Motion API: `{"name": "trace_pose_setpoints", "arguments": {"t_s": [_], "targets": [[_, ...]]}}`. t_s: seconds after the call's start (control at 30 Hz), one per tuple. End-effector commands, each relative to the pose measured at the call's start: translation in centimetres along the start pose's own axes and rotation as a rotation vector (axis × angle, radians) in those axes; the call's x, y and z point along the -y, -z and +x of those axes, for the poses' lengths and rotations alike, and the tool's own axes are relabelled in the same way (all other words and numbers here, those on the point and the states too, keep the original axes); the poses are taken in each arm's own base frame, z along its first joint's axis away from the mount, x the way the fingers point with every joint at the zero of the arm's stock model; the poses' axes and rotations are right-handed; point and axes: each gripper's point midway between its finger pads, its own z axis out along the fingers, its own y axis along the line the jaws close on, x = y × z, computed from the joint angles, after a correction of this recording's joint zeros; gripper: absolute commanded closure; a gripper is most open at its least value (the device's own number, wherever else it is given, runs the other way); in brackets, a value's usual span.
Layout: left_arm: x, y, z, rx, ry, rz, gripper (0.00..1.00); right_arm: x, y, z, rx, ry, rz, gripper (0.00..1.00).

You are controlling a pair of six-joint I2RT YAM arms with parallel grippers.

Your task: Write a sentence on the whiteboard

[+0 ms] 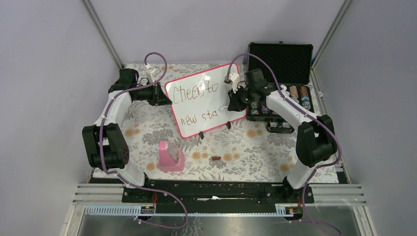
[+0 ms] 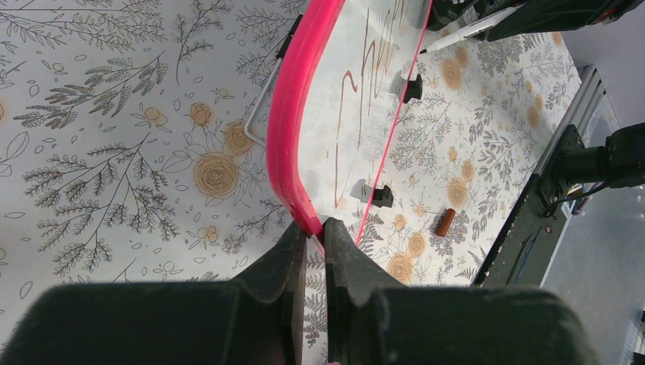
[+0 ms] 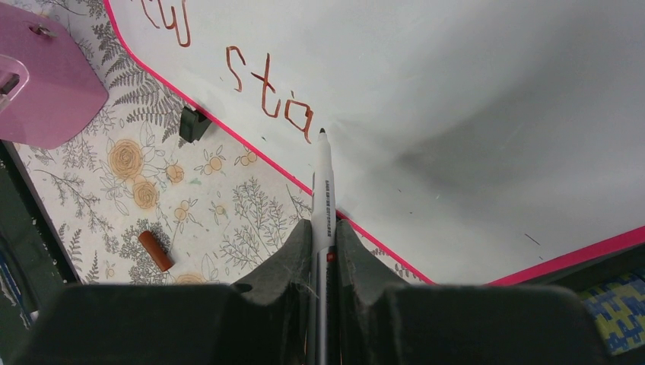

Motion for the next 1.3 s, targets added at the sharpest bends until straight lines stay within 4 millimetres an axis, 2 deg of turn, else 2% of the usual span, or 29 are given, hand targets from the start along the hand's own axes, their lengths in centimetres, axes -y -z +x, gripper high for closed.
{"name": "trace_pose_setpoints", "arguments": {"t_s": [0.0, 0.47, 0.8, 1.27], "targets": [[0.7, -0.1, -2.0, 0.032, -0.137, -0.005, 1.00, 0.1, -0.2, -1.8, 0.036, 0.023, -0.001, 1.00], [0.7, -0.1, -2.0, 0.033, -0.138, -0.004, 1.00, 0.3, -0.9, -2.0, 0.027, 0.031, 0.006, 1.00], [0.8, 0.1, -2.3, 0.036, -0.142, -0.006, 1.00, 1.3, -1.2, -1.3, -0.001, 0.032, 0.046, 1.00], [0.8, 0.0, -2.0, 0.025, -0.140, -0.002, 1.00, 1.6, -0.9, 0.6, -0.038, 0.036, 0.076, 1.00]]}}
